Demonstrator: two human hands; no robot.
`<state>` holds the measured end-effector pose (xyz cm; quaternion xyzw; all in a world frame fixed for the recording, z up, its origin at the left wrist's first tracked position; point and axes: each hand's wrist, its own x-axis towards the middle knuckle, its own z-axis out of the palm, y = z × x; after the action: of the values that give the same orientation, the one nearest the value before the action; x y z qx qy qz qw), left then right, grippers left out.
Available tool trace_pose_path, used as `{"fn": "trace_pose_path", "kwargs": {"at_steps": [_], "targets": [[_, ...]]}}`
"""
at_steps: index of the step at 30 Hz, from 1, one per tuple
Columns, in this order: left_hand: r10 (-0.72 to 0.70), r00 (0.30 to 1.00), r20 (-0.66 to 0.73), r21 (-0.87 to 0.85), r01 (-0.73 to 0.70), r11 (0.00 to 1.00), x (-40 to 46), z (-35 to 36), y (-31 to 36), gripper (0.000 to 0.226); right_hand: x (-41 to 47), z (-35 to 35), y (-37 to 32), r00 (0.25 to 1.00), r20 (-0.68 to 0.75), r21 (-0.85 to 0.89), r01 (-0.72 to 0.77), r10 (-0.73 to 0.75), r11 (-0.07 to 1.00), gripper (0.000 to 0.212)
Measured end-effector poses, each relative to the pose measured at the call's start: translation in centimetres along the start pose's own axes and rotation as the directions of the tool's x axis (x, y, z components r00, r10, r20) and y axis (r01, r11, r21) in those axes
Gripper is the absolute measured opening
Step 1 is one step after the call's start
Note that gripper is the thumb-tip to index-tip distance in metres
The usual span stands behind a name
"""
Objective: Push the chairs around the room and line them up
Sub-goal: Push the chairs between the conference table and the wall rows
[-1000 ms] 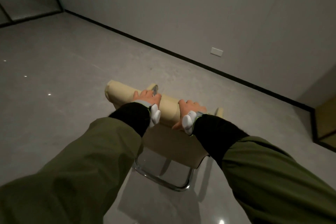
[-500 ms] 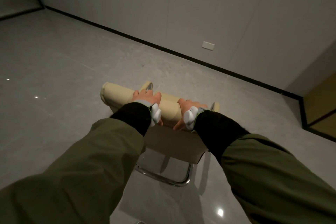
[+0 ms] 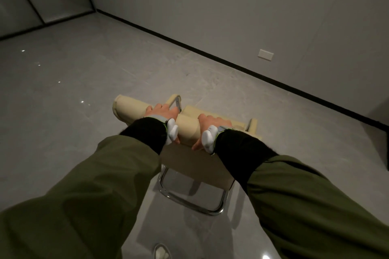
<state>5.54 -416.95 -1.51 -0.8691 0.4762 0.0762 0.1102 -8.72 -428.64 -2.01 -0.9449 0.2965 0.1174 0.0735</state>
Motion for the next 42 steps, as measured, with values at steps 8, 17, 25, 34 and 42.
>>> {"fn": "trace_pose_path", "kwargs": {"at_steps": [8,17,25,34,42], "targets": [[-0.108,0.994,0.018,-0.013,0.108,0.994,-3.8,1.1,1.6,0.067,-3.0,-0.1,0.9,0.986,-0.011,-0.021,0.168,-0.168,0.986,0.055],[-0.264,0.963,0.049,-0.089,0.267,0.960,-9.5,2.8,2.9,0.062,-5.4,0.2,0.2,0.945,0.036,-0.098,0.327,-0.325,0.940,0.049],[-0.367,0.929,0.053,-0.168,0.371,0.913,-14.1,4.4,3.6,0.062,-6.3,1.5,-1.9,0.927,0.190,0.008,0.326,-0.322,0.945,0.071],[-0.432,0.902,0.022,-0.155,0.430,0.890,-21.4,6.9,2.5,0.071,-12.9,1.9,-6.3,0.883,0.153,-0.081,0.459,-0.444,0.885,0.076],[-0.483,0.864,0.141,-0.172,0.502,0.847,-30.4,7.9,0.6,0.068,-19.1,4.5,-11.7,0.818,0.165,-0.118,0.572,-0.552,0.812,0.072]]}}
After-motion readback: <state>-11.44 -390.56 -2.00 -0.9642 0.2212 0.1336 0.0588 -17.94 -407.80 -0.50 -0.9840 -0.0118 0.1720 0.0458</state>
